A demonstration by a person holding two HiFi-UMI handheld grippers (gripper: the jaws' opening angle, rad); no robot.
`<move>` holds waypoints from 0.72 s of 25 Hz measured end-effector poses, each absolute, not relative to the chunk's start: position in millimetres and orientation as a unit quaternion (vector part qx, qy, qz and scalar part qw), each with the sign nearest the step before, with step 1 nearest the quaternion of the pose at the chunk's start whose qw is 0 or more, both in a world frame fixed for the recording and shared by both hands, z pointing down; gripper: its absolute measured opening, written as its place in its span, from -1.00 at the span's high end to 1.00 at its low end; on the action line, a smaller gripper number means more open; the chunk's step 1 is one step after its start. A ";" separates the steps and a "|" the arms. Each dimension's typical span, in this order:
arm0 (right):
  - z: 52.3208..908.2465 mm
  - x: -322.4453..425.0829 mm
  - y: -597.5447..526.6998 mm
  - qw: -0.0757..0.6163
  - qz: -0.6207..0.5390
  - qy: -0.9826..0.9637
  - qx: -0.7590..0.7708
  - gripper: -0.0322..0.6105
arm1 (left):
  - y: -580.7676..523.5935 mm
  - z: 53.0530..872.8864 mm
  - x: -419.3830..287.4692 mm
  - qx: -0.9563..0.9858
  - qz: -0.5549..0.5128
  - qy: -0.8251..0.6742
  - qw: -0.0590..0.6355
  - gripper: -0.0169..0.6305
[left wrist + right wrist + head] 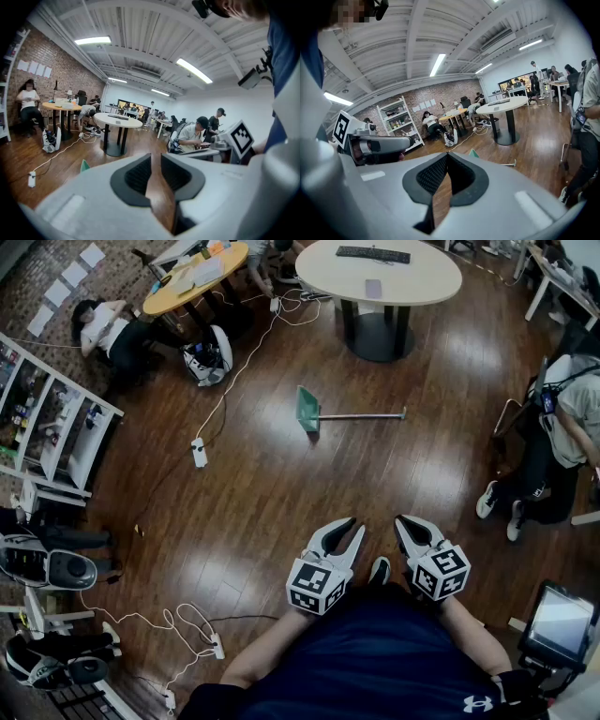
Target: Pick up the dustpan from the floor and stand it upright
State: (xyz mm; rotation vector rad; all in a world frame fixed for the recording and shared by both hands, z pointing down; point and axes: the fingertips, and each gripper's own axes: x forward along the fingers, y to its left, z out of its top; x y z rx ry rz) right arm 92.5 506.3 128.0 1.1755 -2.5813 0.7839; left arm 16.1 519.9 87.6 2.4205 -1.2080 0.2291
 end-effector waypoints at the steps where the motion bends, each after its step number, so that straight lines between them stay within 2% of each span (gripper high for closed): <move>1: 126.0 95.6 505.9 0.099 0.264 -0.874 0.396 0.87 | 519.9 85.4 19.7 0.871 0.083 -0.436 0.211 0.74; 9: 124.3 123.1 482.0 0.104 0.258 -0.878 0.390 0.87 | 506.5 76.6 41.4 0.861 0.091 -0.456 0.209 0.74; 18: 146.4 91.3 436.9 0.110 0.270 -0.882 0.371 0.87 | 457.5 105.8 9.2 0.849 0.090 -0.467 0.229 0.74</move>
